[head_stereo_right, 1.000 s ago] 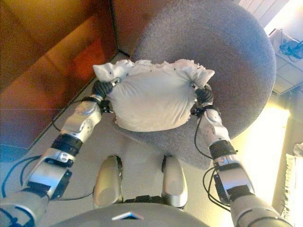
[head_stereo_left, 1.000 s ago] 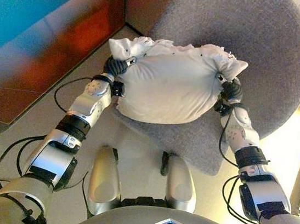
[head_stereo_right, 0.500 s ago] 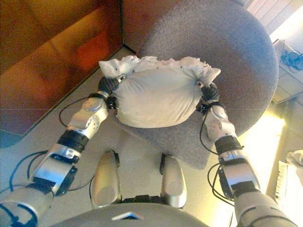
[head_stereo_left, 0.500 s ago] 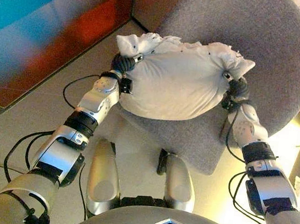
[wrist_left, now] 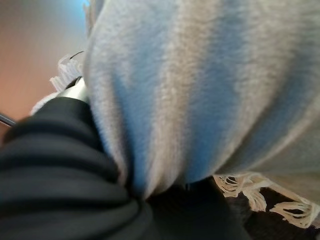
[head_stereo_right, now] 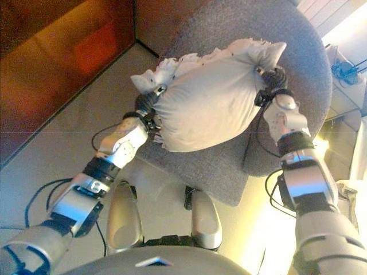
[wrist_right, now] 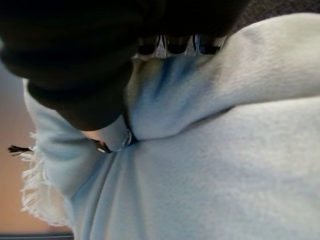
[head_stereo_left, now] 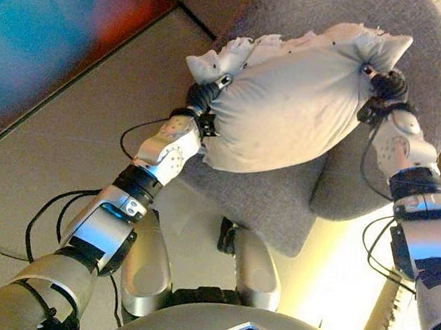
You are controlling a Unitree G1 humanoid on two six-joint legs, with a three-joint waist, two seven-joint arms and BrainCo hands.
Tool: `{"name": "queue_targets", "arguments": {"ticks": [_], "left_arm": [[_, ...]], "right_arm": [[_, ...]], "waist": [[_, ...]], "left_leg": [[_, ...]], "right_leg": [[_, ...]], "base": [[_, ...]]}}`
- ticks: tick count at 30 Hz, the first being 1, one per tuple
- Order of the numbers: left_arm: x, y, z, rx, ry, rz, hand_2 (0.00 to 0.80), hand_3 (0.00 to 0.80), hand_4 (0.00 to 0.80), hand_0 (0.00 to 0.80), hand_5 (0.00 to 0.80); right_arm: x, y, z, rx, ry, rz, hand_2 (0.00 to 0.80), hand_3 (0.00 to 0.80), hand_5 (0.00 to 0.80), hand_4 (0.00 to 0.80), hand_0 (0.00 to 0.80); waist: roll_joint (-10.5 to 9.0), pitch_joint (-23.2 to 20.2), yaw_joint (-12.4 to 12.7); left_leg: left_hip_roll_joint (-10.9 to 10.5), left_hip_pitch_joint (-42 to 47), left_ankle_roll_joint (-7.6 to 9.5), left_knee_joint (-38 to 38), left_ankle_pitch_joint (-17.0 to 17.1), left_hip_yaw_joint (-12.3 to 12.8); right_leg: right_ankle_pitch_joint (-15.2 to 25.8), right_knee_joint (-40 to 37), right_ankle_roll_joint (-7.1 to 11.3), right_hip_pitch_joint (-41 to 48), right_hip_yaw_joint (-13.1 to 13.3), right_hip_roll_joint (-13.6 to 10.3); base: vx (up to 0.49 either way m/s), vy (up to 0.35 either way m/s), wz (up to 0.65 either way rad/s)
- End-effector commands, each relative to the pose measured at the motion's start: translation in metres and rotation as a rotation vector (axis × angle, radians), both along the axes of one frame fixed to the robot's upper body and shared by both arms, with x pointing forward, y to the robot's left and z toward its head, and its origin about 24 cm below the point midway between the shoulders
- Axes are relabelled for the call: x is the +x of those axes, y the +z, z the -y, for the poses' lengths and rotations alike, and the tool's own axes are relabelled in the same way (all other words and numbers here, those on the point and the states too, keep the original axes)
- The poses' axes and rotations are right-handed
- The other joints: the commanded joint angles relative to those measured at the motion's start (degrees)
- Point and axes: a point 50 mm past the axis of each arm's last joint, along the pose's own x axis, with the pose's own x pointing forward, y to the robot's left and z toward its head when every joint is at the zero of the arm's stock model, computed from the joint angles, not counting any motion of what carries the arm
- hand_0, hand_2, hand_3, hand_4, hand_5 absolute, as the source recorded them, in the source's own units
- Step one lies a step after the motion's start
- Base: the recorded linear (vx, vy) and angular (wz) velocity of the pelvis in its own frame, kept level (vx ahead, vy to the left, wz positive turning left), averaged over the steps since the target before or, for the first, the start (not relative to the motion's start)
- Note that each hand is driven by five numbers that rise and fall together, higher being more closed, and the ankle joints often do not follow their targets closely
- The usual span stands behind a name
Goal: Pick up the cushion and take it to the sofa
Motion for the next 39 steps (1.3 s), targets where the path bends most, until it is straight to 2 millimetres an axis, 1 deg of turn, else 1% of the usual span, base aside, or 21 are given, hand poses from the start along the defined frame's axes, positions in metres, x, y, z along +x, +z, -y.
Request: {"name": "queue_targets", "arguments": {"ticks": [1,3,6,7,8,9,10,12,13,16,20,25,28,30,32,33,34,36,39], "left_arm": [[-0.006,0.046,0.054,-0.111,-0.195,0.19,0.8,0.8,0.8,0.8,0.8],[-0.004,0.046,0.055,-0.108,-0.191,0.197,0.8,0.8,0.8,0.8,0.8],[-0.001,0.048,0.054,-0.084,-0.174,0.208,0.8,0.8,0.8,0.8,0.8],[-0.001,0.048,0.054,-0.076,-0.164,0.208,0.8,0.8,0.8,0.8,0.8],[0.0,0.049,0.054,-0.072,-0.158,0.212,0.8,0.8,0.8,0.8,0.8],[0.0,0.05,0.053,-0.069,-0.15,0.215,0.43,0.43,0.43,0.43,0.43],[0.001,0.051,0.052,-0.063,-0.141,0.213,0.0,0.0,0.0,0.0,0.0],[0.003,0.049,0.05,-0.063,-0.119,0.194,0.0,0.0,0.0,0.0,0.0],[0.003,0.049,0.048,-0.065,-0.111,0.188,0.0,0.0,0.0,0.0,0.0],[0.005,0.046,0.044,-0.074,-0.088,0.175,0.0,0.0,0.0,0.0,0.0],[0.005,0.045,0.038,-0.097,-0.058,0.189,0.0,0.0,0.0,0.0,0.0],[0.005,0.042,0.017,-0.12,0.005,0.201,0.0,0.0,0.0,0.0,0.0],[0.005,0.042,0.0,-0.115,0.035,0.232,0.0,0.0,0.0,0.0,0.0],[0.003,0.039,-0.015,-0.118,0.05,0.25,0.0,0.0,0.0,0.0,0.0],[0.002,0.035,-0.028,-0.109,0.064,0.242,0.0,0.0,0.0,0.0,0.0],[0.001,0.031,-0.037,-0.105,0.074,0.225,0.0,0.0,0.0,0.0,0.0],[0.0,0.027,-0.041,-0.1,0.077,0.215,0.0,0.0,0.0,0.0,0.0],[-0.002,0.018,-0.052,-0.087,0.085,0.195,0.0,0.0,0.0,0.0,0.0],[-0.009,0.007,-0.066,-0.094,0.083,0.176,0.0,0.0,0.0,0.0,0.0]], "right_arm": [[0.008,0.062,0.014,-0.025,-0.068,0.173,0.8,0.8,0.8,0.8,0.8],[0.01,0.064,0.012,-0.034,-0.073,0.169,0.8,0.8,0.8,0.8,0.8],[0.013,0.061,0.007,-0.036,-0.052,0.14,0.8,0.8,0.8,0.8,0.8],[0.014,0.058,0.006,-0.041,-0.034,0.126,0.725,0.725,0.725,0.725,0.725],[0.014,0.057,0.003,-0.054,-0.017,0.11,0.424,0.424,0.424,0.424,0.424],[0.015,0.052,0.0,-0.078,0.006,0.085,0.0,0.0,0.0,0.0,0.0],[0.015,0.048,-0.002,-0.086,0.024,0.057,0.0,0.0,0.0,0.0,0.0],[0.016,0.042,-0.003,-0.117,0.046,0.021,0.0,0.0,0.0,0.0,0.0],[0.016,0.042,-0.003,-0.119,0.05,0.017,0.0,0.0,0.0,0.0,0.0],[0.016,0.041,-0.003,-0.114,0.032,0.019,0.0,0.0,0.0,0.0,0.0],[0.014,0.039,0.004,-0.145,0.017,0.002,0.0,0.0,0.0,0.0,0.0],[0.009,0.037,0.016,-0.102,-0.025,0.007,0.0,0.0,0.0,0.0,0.0],[0.004,0.036,0.028,-0.09,-0.049,0.007,0.0,0.0,0.0,0.0,0.0],[-0.002,0.032,0.041,-0.077,-0.083,0.009,0.0,0.0,0.0,0.0,0.0],[-0.008,0.029,0.052,-0.05,-0.133,0.013,0.0,0.0,0.0,0.0,0.0],[-0.012,0.026,0.061,-0.035,-0.173,0.0,0.0,0.0,0.0,0.0,0.0],[-0.015,0.025,0.066,-0.029,-0.2,-0.002,0.0,0.0,0.0,0.0,0.0],[-0.021,0.03,0.078,-0.028,-0.239,0.017,0.0,0.0,0.0,0.0,0.0],[-0.028,0.04,0.09,-0.006,-0.261,0.082,0.0,0.0,0.0,0.0,0.0]], "waist": [[2.07,-1.6,3.4],[2.7,-0.9,3.6],[3.38,-0.2,3.7],[3.57,-0.1,3.7],[3.76,0.2,3.8],[4.05,0.4,3.8],[4.38,0.8,3.9],[4.81,1.1,4.1],[4.89,1.0,4.0],[5.42,1.4,4.1],[5.74,0.9,4.0],[5.82,-0.2,4.0],[6.04,-0.9,4.2],[6.26,-1.5,4.3],[6.35,-2.0,4.3],[6.34,-2.4,4.3],[6.33,-2.7,4.3],[6.38,-3.6,4.3],[6.52,-5.0,4.1]], "left_leg": [[5.8,1.1,-6.79,-3.5,2.8,-6.0],[5.7,-0.4,-7.03,-3.2,3.3,-6.4],[5.3,-2.1,-7.31,-2.7,3.8,-6.7],[5.1,-2.6,-7.36,-2.4,3.9,-6.8],[5.0,-3.0,-7.43,-2.2,4.0,-6.9],[4.8,-3.6,-7.56,-1.9,4.1,-6.9],[4.8,-3.8,-7.7,-1.4,3.8,-7.0],[4.6,-4.2,-7.92,-1.1,3.8,-6.9],[4.4,-4.6,-7.88,-1.2,4.2,-6.9],[4.3,-5.1,-7.86,-0.5,3.8,-6.6],[4.1,-4.5,-8.05,-1.7,4.3,-6.2],[3.8,-3.4,-8.01,-4.6,5.7,-5.7],[3.7,-2.4,-7.9,-6.6,6.6,-5.1],[3.6,-1.1,-7.71,-8.8,7.4,-4.4],[3.7,-0.1,-7.6,-10.5,8.1,-3.9],[3.7,0.6,-7.45,-11.7,8.6,-3.5],[3.7,1.1,-7.31,-12.5,9.0,-3.3],[3.5,2.8,-6.83,-15.2,10.0,-2.2],[3.2,5.3,-6.21,-18.2,11.0,-0.4]], "right_leg": [[1.7,1.4,2.59,-1.6,1.8,-3.0],[1.7,1.8,2.43,-2.7,2.0,-3.1],[1.5,2.8,2.28,-4.2,2.1,-3.3],[1.4,3.2,2.22,-4.6,2.2,-3.3],[1.3,3.7,2.19,-5.2,2.3,-3.4],[1.1,4.4,2.13,-5.9,2.4,-3.6],[0.6,5.3,2.11,-6.3,2.5,-3.6],[0.2,6.3,2.06,-7.2,2.6,-3.9],[0.3,6.6,2.0,-7.8,2.6,-4.1],[-0.5,8.5,1.76,-9.1,2.7,-4.2],[-0.6,7.9,1.79,-8.9,2.8,-4.3],[0.2,5.3,1.82,-8.0,2.5,-4.2],[0.8,2.8,1.77,-6.7,2.2,-4.2],[1.3,0.4,1.79,-5.4,2.0,-4.1],[1.9,-1.7,1.91,-4.1,1.8,-4.0],[2.3,-3.3,2.02,-3.1,1.6,-3.9],[2.6,-4.2,2.07,-2.4,1.5,-3.8],[3.4,-7.3,2.15,-0.2,1.0,-3.6],[4.4,-10.5,2.31,2.4,0.7,-3.4]], "base": [[-0.049,0.032,0.01],[-0.052,0.036,0.05],[-0.027,0.03,0.07],[-0.019,0.031,0.03],[-0.023,0.043,0.02],[-0.024,0.056,0.01],[-0.012,0.062,0.01],[-0.008,0.052,0.0],[-0.02,0.047,-0.03],[-0.01,0.044,0.02],[0.009,0.033,0.03],[0.003,0.007,0.02],[0.004,0.017,0.01],[0.02,0.035,0.0],[0.01,0.002,0.02],[0.013,0.0,0.07],[0.011,-0.002,0.06],[-0.001,0.014,0.09],[0.002,0.044,0.06]]}}
